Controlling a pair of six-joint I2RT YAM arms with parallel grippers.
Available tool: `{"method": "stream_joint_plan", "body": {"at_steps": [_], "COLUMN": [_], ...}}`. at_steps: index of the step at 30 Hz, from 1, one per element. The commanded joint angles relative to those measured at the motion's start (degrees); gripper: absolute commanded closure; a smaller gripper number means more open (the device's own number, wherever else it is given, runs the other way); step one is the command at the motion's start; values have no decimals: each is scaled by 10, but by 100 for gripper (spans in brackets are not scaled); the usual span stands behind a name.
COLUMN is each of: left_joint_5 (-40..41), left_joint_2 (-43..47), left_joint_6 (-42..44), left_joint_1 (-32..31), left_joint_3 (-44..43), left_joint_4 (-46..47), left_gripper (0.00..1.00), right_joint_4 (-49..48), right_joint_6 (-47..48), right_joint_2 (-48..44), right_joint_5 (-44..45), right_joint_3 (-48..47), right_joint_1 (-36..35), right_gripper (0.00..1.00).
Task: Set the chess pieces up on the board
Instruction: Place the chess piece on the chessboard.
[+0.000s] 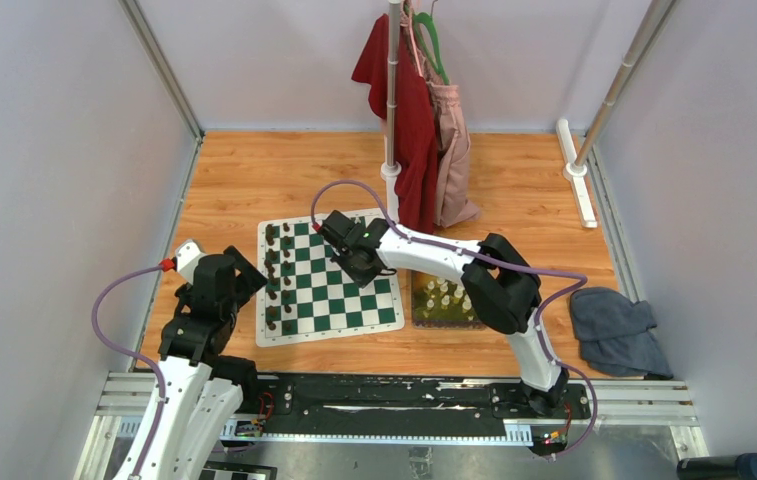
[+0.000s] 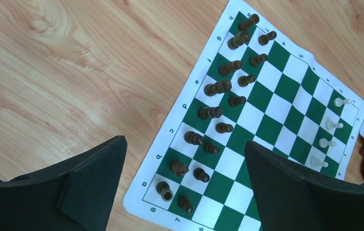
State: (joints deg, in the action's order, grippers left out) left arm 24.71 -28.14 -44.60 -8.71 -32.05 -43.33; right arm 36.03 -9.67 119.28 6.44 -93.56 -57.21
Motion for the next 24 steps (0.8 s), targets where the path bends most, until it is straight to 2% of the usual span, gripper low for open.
{"method": "stream_joint_plan", "body": {"at_steps": [1, 24], "left_joint_5": [14, 12], "left_joint_2": [4, 1], "left_joint_6": [-6, -4], "left_joint_1": [3, 3], "left_joint_3": [3, 2], "left_joint_4": [3, 2], "left_gripper": [0, 0], "right_joint_4": [10, 2], "right_joint_6": [-11, -22], "right_joint_2": [-10, -4], "right_joint_5": [-7, -29], "right_joint_3": [12, 25], "right_joint_1": [10, 11], "right_gripper": [100, 100]}}
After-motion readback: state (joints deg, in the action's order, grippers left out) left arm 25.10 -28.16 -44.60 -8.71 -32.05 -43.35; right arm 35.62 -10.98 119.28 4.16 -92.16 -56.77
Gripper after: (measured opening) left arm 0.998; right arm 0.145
